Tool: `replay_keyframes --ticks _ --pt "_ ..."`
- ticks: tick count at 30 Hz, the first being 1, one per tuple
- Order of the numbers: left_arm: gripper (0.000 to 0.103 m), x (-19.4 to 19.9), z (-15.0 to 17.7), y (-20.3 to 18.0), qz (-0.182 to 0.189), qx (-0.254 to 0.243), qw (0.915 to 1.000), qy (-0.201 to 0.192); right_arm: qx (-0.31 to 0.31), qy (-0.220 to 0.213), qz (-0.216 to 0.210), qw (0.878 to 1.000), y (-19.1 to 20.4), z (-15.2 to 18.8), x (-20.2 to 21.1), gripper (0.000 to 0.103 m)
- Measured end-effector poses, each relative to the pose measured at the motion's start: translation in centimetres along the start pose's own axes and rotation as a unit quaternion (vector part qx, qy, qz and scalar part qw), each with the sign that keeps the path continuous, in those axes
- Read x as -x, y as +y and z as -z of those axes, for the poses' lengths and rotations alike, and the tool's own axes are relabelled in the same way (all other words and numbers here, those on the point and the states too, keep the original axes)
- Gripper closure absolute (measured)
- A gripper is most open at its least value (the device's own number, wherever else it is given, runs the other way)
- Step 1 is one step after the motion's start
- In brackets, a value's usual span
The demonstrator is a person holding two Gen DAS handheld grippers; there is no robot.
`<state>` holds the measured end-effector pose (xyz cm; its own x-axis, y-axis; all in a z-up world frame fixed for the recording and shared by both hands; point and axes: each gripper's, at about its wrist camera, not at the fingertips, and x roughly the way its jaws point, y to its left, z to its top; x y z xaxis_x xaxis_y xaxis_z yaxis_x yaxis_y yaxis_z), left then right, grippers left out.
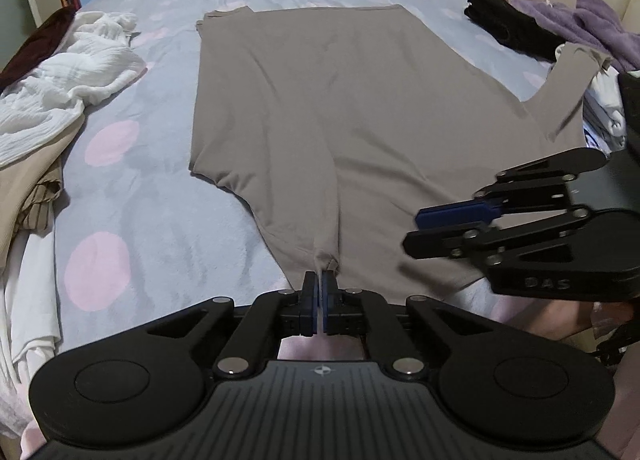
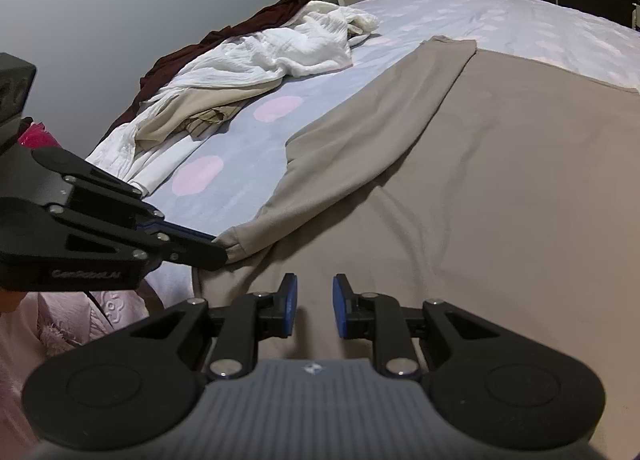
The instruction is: Fold clothes
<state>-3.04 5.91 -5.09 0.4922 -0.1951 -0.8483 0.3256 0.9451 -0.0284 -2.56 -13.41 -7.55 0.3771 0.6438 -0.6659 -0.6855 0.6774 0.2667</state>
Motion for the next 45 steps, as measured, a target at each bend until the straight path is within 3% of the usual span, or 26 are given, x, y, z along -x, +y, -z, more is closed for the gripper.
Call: replay_keyframes --ticks 10,16,20,27,32,40,45 --pt "0.103 0.4 0.1 0.3 0.007 0.003 1.0 -0.006 0.027 -0.006 -0.024 0.999 0.3 -1.0 -2.9 0.083" --pt "0.103 0.8 0.2 0.5 0.029 0.003 0.9994 -0.015 0.055 -0.012 -0.046 0.997 1.0 -1.3 -4.5 0.084" --pt "0.103 1.6 0.3 1.9 0.05 0.041 0.9971 -0.04 0.08 -0.001 -0.072 0.994 2.0 -0.8 -4.8 0.084" --pt "0.103 0.9 0.4 4.0 0.028 0.088 0.9953 -0.031 0.104 0.012 -0.092 0.99 3.4 0.7 -3.8 0.084" --pt "0.103 0.2 0.2 3.1 0.043 0.062 0.9968 -0.026 0.113 0.022 -0.092 0.989 4.1 1.8 -2.6 0.084" --pt "0.103 -1.9 0.7 0.8 0.076 0.009 0.9968 0.026 0.093 0.051 -0.081 0.991 3.8 2.4 -0.6 0.085" --pt "0.103 -1.5 0.8 0.1 0.094 -0.001 0.9955 0.011 0.077 0.059 -0.052 0.994 3.1 2.2 0.4 0.085"
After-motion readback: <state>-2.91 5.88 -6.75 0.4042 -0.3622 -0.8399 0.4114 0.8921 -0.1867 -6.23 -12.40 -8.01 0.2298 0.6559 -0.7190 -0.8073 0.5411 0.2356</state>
